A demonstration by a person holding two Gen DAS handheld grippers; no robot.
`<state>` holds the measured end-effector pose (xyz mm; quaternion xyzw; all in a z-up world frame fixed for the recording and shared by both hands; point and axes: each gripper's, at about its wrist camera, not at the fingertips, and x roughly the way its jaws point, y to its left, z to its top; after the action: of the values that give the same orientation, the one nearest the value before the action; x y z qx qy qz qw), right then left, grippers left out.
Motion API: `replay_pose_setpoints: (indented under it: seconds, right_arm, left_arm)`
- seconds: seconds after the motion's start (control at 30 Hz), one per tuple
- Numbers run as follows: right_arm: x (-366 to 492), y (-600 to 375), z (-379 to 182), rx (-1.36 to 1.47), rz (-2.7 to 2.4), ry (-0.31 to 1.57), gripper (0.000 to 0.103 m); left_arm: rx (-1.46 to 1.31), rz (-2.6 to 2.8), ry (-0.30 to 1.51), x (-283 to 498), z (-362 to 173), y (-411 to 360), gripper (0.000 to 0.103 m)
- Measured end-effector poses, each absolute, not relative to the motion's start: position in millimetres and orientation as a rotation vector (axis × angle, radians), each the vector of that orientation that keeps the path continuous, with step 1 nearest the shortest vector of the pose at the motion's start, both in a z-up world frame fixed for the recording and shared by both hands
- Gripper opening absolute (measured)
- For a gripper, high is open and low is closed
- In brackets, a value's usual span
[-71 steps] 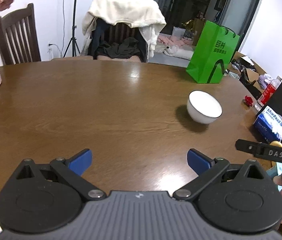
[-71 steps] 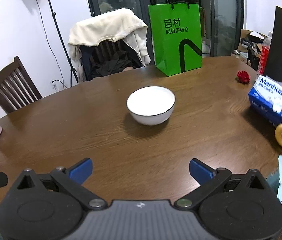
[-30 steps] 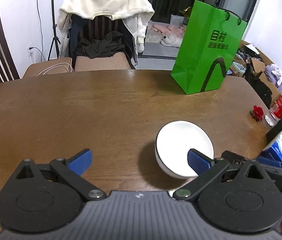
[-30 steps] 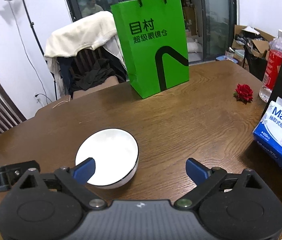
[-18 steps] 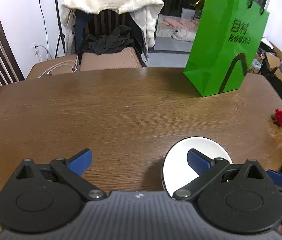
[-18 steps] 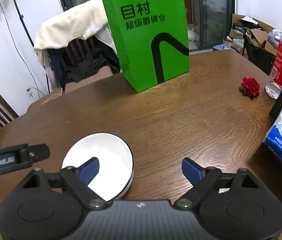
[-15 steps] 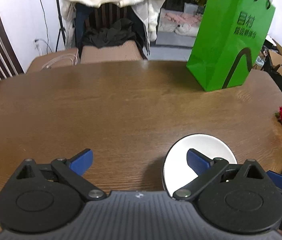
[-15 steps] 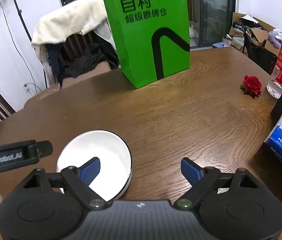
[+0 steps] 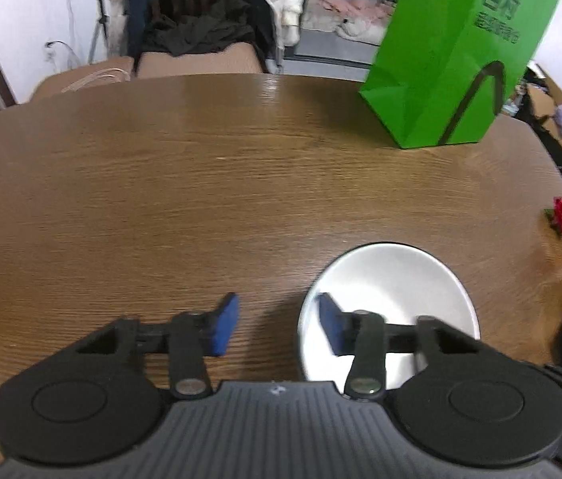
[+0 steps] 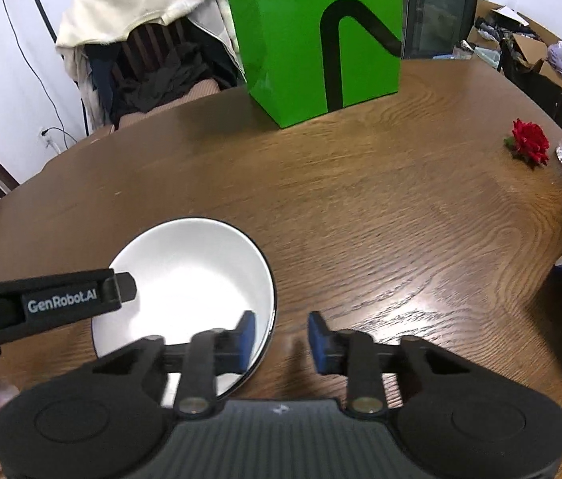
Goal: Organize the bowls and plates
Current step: 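Close both grippers on the rim of the remaining white bowl, then lift the white bowl off the table with both grippers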
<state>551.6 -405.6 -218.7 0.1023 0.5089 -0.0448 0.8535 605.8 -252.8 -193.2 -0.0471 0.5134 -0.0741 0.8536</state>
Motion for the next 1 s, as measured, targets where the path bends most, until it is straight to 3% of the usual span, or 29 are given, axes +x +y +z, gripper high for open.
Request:
replay_pose_setpoints:
  seconds: [0.03,0.1,1.0]
  right_arm:
    - [552,-405,-219,0.218,-0.091,1.071,0.02]
    - [553,-403,-220,0.221,-0.08,1.071,0.012]
    - [547,-393,-217,0.199,-0.067,1.036,0.009]
  left_arm:
    - [-0.107,-0.177,1.082,606,-194,-254,0.017]
    - [-0.105,-0.19,1.083,605,-194,-259,0.012]
    - [-0.058,-0.195,1.056,598,-189,-262,0.012]
